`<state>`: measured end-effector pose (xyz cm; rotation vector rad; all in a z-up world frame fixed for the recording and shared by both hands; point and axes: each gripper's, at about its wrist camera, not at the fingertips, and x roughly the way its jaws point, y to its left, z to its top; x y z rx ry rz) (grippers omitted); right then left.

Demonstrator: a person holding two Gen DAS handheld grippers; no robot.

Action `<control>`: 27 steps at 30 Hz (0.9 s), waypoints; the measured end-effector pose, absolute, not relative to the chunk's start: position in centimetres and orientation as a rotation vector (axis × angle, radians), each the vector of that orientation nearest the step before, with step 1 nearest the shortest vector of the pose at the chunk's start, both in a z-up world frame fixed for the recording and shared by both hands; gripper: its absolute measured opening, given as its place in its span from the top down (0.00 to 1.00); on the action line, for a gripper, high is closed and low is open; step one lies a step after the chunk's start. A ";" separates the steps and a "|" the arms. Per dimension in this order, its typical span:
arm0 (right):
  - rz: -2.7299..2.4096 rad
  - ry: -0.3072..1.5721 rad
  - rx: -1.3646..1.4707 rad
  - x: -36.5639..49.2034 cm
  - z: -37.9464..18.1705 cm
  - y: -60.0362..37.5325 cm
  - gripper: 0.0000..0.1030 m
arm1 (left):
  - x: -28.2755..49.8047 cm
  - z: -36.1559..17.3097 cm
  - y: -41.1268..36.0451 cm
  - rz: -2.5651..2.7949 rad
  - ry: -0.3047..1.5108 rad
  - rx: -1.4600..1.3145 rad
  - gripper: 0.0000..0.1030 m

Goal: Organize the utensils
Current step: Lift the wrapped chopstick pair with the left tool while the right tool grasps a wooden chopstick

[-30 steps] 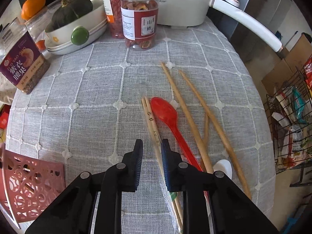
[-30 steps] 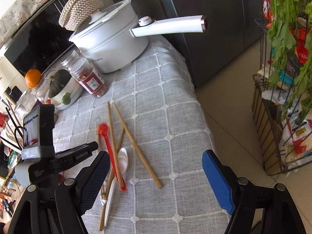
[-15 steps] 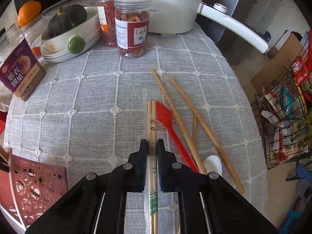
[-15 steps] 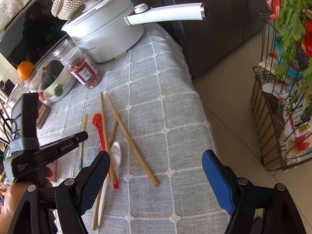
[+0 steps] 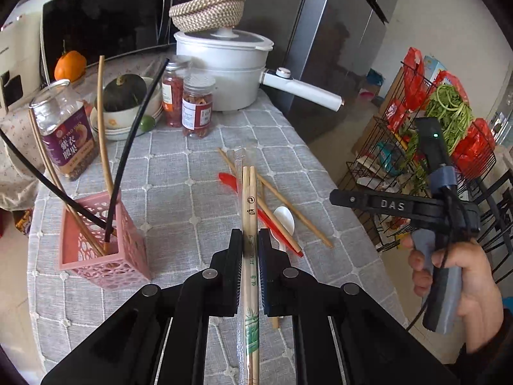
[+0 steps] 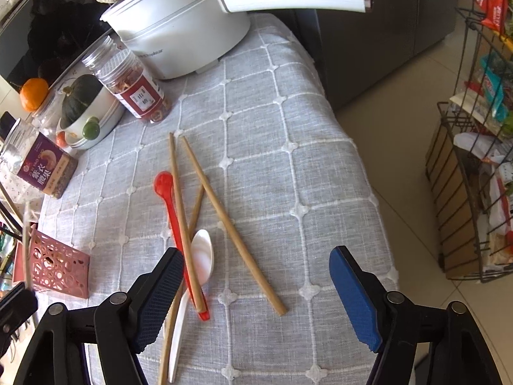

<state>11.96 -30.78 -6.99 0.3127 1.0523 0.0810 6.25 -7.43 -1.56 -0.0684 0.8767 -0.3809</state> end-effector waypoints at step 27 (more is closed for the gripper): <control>0.121 1.123 0.067 26.0 -13.6 -22.5 0.95 | 3.2 2.7 2.6 -0.377 0.615 -0.215 0.90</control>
